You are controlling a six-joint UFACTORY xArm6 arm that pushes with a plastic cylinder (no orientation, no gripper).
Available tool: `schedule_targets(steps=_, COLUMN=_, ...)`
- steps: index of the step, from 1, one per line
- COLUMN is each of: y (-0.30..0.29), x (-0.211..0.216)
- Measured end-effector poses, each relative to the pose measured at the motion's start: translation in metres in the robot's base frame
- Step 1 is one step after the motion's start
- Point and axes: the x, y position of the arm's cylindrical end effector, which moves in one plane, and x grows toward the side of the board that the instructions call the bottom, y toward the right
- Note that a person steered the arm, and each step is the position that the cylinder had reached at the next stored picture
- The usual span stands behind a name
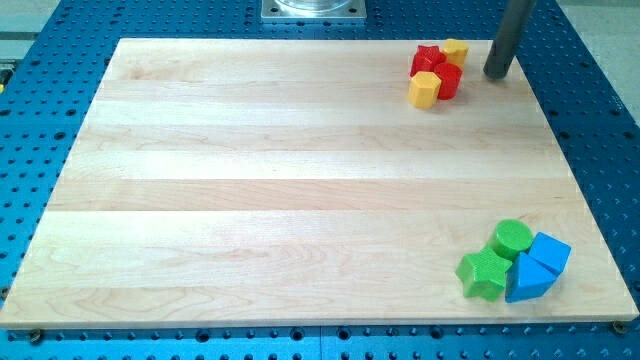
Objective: Place your arm to the top right of the red circle
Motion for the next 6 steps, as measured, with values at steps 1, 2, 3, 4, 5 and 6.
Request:
schedule_targets(steps=1, y=-0.041, x=0.037)
schedule_targets(steps=2, y=-0.090, x=0.057)
schedule_targets(steps=3, y=-0.075, x=0.069)
schedule_targets(steps=4, y=0.006, x=0.037)
schedule_targets(steps=5, y=0.009, x=0.011)
schedule_targets(steps=6, y=-0.019, x=0.016)
